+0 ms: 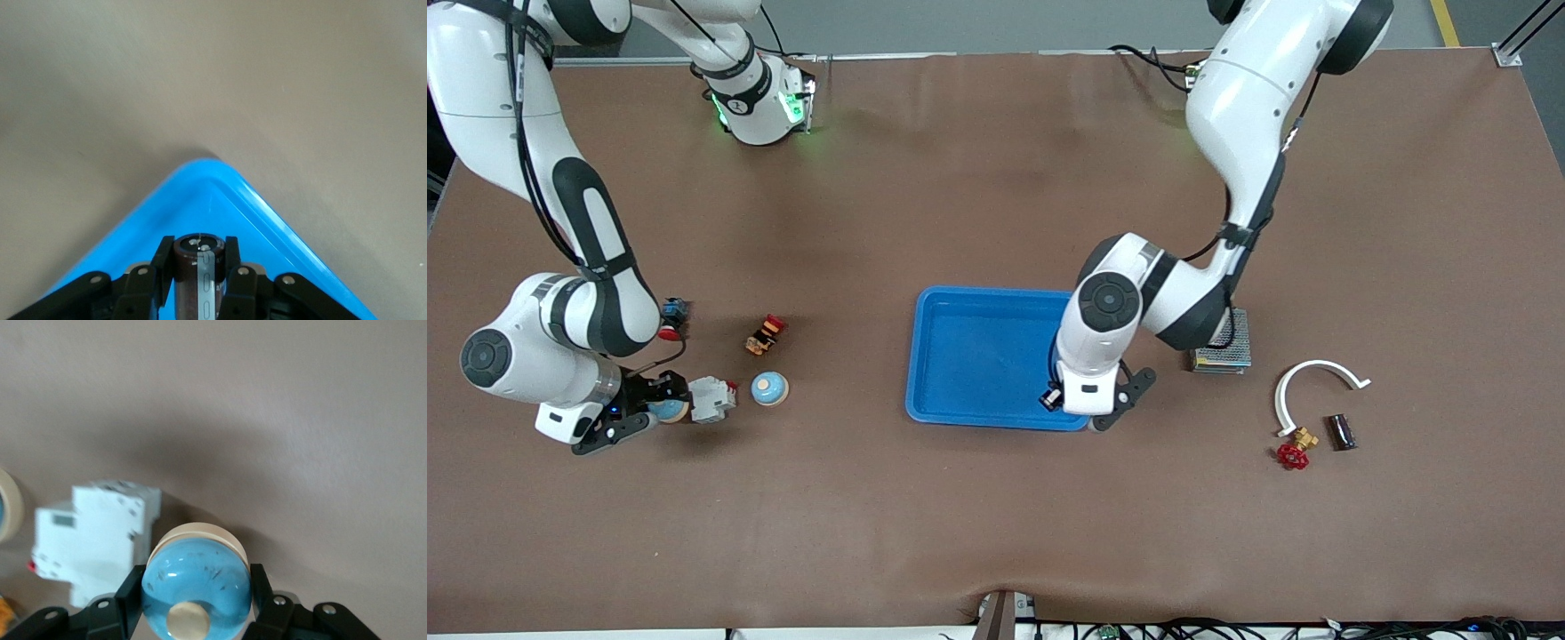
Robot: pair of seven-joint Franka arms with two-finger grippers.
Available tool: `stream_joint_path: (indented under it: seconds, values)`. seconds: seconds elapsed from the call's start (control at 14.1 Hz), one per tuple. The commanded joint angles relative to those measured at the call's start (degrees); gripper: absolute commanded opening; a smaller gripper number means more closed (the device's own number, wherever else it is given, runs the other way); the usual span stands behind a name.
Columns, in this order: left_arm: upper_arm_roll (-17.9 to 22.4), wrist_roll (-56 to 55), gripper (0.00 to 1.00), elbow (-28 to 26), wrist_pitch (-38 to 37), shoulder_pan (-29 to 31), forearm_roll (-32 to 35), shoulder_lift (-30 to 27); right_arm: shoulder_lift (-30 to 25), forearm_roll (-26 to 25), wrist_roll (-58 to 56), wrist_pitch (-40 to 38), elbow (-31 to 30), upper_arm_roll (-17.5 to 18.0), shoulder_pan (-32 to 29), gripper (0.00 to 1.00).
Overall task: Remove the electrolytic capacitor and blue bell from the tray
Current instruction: 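Place the bell with the right gripper while the left gripper lifts the capacitor, then place the capacitor with the left gripper while the right gripper draws back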
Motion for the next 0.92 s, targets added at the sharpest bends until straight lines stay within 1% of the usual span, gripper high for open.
stream_joint_path:
  seconds: [0.0, 0.28, 0.43, 0.57, 0.71, 0.85]
  values:
    - [-0.4, 6.7, 0.19, -1.0, -5.0, 4.4, 1.3, -3.8, -1.3, 0.4, -4.4, 1.1, -2.7, 1.2, -3.5, 0.00]
    - [-0.6, 22.1, 0.19, -1.5, -13.0, 12.0, 1.1, -6.9, -1.2, 1.4, -7.6, 1.1, -3.1, 1.2, -5.2, 0.00]
    - [-0.7, 30.3, 0.19, -3.4, -14.4, 16.0, 1.1, -8.7, -1.2, 1.6, -7.7, 1.2, -3.1, 1.1, -5.3, 0.00]
    - [-0.9, 40.5, 0.19, -7.1, -14.4, 20.8, 1.0, -11.9, -0.9, 1.6, -7.7, 2.5, -3.2, 1.1, -5.3, 0.00]
    - [-0.9, 48.8, 0.20, -11.5, -13.5, 24.2, 0.9, -15.1, -0.2, 1.6, -7.7, 5.0, -4.0, 1.1, -5.3, 0.00]
    - [-1.0, 56.3, 0.21, -18.2, -10.1, 27.4, 0.8, -19.1, -0.1, 1.6, -7.7, 7.3, -5.2, 1.1, -5.2, 0.00]
